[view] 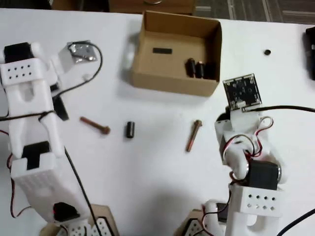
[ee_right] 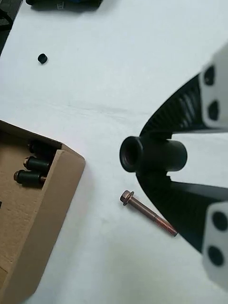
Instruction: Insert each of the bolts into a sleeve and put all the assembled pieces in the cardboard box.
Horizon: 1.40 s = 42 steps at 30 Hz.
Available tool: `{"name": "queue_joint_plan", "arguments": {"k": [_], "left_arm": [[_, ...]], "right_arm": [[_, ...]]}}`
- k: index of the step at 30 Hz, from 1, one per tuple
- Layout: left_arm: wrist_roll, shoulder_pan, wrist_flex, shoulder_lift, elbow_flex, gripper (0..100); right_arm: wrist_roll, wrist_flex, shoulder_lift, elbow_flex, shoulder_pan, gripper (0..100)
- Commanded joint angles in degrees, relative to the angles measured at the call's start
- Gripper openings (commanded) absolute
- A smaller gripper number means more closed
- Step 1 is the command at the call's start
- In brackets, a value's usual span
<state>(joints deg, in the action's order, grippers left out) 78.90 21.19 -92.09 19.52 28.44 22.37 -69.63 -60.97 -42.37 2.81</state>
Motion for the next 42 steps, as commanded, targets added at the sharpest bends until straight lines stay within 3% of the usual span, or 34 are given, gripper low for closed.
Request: {"name": "queue_joint_plan", "arguments": {"k": [1,8,13,15,21,26,42], "left_arm": [[25.23,-3.52,0.79,0.7,0.84,45],[35.96,-10.81,-0.18,1.76,0.31,45],[36.31,-13.1,0.44,2.37,-1.27,45],[34.64,-13.1,0.44,3.6,-2.51,45],[19.78,-9.76,5.01,9.05,-2.95,45],[19.69,-8.79,6.86,14.33,-2.59,45],[19.6,-14.77,9.14,22.86,-2.59,45]], "right_arm": [[0.44,-0.22,-1.27,0.35,0.04,2.0],[0.44,-0.4,-1.27,-1.05,0.04,2.0],[0.35,-0.31,-1.27,-4.48,0.04,2.0],[0.0,-0.22,-1.27,-4.75,0.04,2.0],[0.0,1.01,-1.27,-4.92,-0.04,2.0],[0.09,1.01,-1.27,-4.92,-0.4,2.0],[0.26,1.36,-1.27,-4.66,-0.4,2.0]]}}
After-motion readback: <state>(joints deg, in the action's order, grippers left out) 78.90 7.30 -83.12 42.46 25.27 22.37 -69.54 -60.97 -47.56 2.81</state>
